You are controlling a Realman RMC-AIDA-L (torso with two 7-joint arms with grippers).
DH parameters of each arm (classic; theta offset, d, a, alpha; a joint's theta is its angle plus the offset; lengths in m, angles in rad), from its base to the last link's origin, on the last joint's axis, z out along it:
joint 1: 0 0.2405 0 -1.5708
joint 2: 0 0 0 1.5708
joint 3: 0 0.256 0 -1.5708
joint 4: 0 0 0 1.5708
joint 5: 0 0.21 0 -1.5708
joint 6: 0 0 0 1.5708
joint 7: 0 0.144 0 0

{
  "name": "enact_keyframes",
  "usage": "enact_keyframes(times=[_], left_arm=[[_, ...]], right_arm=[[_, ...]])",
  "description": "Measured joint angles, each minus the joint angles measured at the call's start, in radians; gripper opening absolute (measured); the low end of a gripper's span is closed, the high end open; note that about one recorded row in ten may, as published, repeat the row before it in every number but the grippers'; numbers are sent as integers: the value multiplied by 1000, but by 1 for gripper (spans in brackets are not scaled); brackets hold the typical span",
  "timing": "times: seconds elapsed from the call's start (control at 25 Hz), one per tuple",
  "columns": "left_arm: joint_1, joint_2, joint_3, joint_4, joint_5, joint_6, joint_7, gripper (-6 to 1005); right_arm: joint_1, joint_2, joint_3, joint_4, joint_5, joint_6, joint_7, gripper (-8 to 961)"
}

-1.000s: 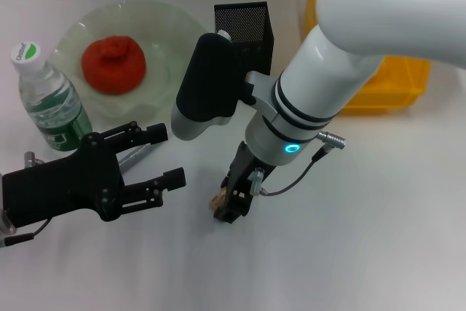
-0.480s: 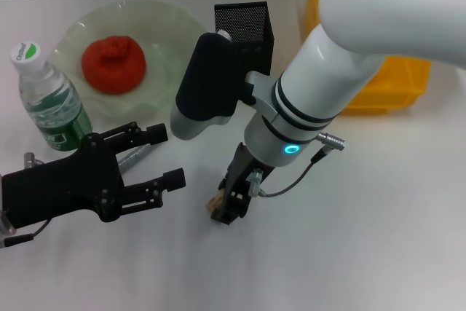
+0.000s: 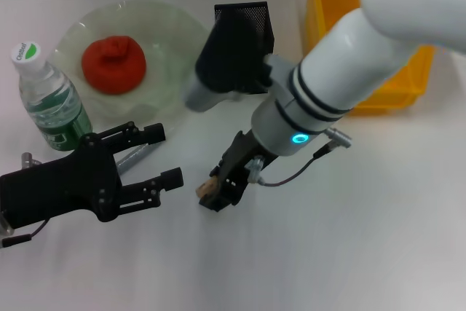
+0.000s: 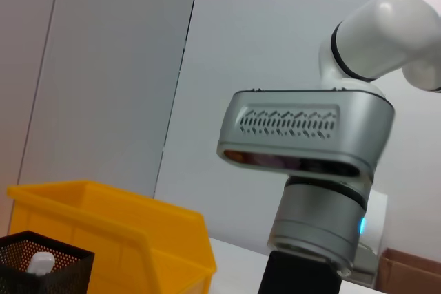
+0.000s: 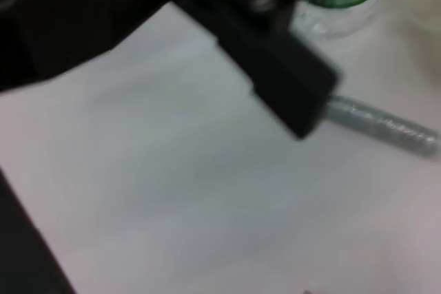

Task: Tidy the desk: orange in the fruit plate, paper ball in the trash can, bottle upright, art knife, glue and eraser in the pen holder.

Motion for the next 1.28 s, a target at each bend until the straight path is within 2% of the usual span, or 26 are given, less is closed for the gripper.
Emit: enact_keyframes(times=[0.2, 0.24, 0.36, 0.44, 0.56, 0.64, 0.8, 0.84, 1.12, 1.24, 1.28], left_arm=[[0, 0, 0, 1, 0, 0, 0, 779], [-1, 0, -1, 1, -1, 0, 0, 779], [-2, 0, -1, 1, -1, -1, 0, 779], [-4, 0, -2, 1, -1, -2, 0, 779], [-5, 0, -2, 0, -1, -3, 0, 779], [-6, 0, -2, 0, -1, -3, 0, 779], [-6, -1, -1, 0, -1, -3, 0, 779], [-6, -1, -1, 0, -1, -3, 0, 779], [-2, -1, -2, 0, -1, -3, 0, 779], [-1, -1, -2, 0, -1, -2, 0, 779], [-1, -1, -2, 0, -1, -1, 0, 779]], right_arm=[[-92, -3, 78, -65, -1, 0, -39, 463], [-146, -3, 108, -109, 0, 0, -67, 463], [-186, -2, 129, -146, 3, 2, -90, 463], [-247, 1, 160, -198, 9, 17, -119, 463], [-277, 1, 173, -219, 26, 32, -138, 463], [-319, 0, 191, -232, 95, 57, -201, 463], [-356, 1, 211, -230, 205, 83, -291, 463], [-382, 1, 227, -226, 282, 106, -359, 463], [-433, 0, 301, -191, 474, 128, -539, 463], [-459, 1, 366, -126, 624, 129, -706, 462], [-459, 1, 366, -126, 624, 129, -706, 462]])
